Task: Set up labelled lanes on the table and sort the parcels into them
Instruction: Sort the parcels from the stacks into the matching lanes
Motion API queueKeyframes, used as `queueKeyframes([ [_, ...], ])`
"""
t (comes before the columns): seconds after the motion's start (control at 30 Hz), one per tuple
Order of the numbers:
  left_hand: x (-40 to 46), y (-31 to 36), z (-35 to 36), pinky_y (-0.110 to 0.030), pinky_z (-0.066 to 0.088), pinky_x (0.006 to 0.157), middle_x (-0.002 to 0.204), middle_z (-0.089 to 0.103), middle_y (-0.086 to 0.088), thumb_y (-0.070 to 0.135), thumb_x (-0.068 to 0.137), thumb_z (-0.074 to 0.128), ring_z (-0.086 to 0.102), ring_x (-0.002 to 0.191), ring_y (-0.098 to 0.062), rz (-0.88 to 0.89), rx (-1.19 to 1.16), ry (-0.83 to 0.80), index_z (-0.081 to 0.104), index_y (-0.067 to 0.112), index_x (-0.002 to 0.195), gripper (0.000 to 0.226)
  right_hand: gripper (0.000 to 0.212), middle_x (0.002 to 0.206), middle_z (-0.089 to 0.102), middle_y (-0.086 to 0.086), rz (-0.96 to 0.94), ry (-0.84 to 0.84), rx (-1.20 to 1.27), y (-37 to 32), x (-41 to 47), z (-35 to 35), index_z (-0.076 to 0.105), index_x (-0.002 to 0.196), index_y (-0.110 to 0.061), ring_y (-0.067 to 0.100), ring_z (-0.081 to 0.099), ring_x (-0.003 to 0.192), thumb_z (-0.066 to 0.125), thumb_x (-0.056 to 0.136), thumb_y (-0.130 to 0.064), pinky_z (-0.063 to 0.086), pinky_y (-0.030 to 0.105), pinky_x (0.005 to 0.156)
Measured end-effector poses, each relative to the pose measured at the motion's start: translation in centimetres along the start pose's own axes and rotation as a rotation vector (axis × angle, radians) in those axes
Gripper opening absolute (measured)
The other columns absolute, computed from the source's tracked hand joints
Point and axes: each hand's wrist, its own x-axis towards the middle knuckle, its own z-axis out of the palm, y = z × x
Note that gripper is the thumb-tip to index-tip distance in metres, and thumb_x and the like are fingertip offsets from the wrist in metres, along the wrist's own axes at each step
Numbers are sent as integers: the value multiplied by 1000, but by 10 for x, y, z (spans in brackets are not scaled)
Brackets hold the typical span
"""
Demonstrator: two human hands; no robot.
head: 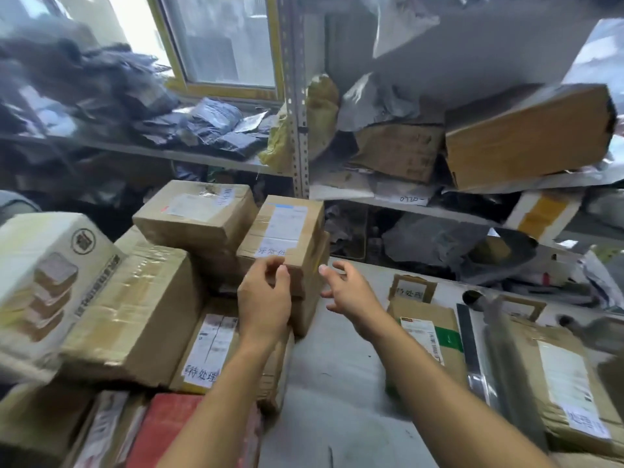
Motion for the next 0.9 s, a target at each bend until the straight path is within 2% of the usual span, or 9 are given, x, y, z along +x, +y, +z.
queueKeyframes([
  [0.1, 27, -21, -19, -27, 40, 100, 126, 53, -1, 18, 94, 59, 52, 116, -16, -146, -18, 98, 56, 18, 127, 33, 68, 145, 52, 5, 4, 35, -40, -1, 14, 22, 35, 152, -22, 22, 55, 124, 58, 96, -52, 51, 41, 99],
  [0.2, 46, -44, -22, -31, 36, 110, 144, 47, -4, 27, 97, 59, 45, 131, -19, -304, -58, -24, 41, 15, 145, 53, 71, 151, 47, 4, 14, 64, -74, -6, 30, 37, 29, 155, -23, 24, 49, 133, 54, 96, -56, 45, 43, 107],
  [0.27, 53, -56, -19, -37, 39, 111, 145, 48, -4, 31, 97, 58, 46, 131, -19, -342, -100, -73, 37, 17, 148, 57, 68, 150, 50, 3, 25, 44, -43, -8, 41, 45, 32, 154, -24, 24, 52, 131, 51, 97, -55, 45, 46, 109],
  [0.4, 58, -72, -14, -32, 40, 99, 139, 45, -3, 37, 97, 57, 46, 129, -21, -344, -99, -102, 36, 24, 148, 57, 66, 141, 57, 0, 49, 32, 36, -3, 50, 60, 32, 151, -30, 21, 58, 123, 55, 95, -57, 51, 45, 102],
  [0.47, 58, -76, -13, -30, 36, 96, 141, 39, -3, 38, 96, 58, 42, 129, -21, -317, -65, -122, 40, 29, 137, 46, 59, 136, 59, -4, 39, 63, 89, 0, 48, 65, 32, 148, -39, 19, 61, 117, 56, 96, -53, 55, 35, 86],
  [0.57, 53, -73, -11, -24, 41, 87, 127, 50, 3, 37, 96, 60, 51, 116, -16, -259, -122, -127, 39, 35, 120, 32, 36, 124, 66, -8, 25, 74, 204, 3, 43, 63, 44, 135, -44, 8, 68, 99, 52, 100, -42, 53, 16, 58],
  [0.67, 39, -62, -6, -9, 43, 71, 113, 53, 11, 41, 93, 62, 54, 107, -7, -234, -164, -103, 41, 36, 114, 30, 46, 117, 72, -10, -22, 85, 273, 8, 28, 48, 50, 137, -43, 6, 71, 93, 56, 92, -48, 52, 14, 56],
  [0.8, 13, -42, 10, -10, 35, 84, 122, 42, 12, 59, 90, 57, 48, 110, 0, -209, -229, -188, 42, 45, 126, 41, 69, 123, 68, -4, -100, 163, 358, 17, -2, 11, 45, 144, -41, 8, 70, 96, 65, 77, -43, 53, 18, 63],
  [0.9, -6, -23, 29, -25, 43, 97, 129, 44, 12, 71, 77, 57, 50, 120, -4, -216, -309, -305, 45, 53, 123, 51, 70, 122, 69, 0, -126, 228, 419, 28, -27, -23, 48, 142, -36, 9, 72, 94, 68, 75, -36, 55, 21, 65],
])
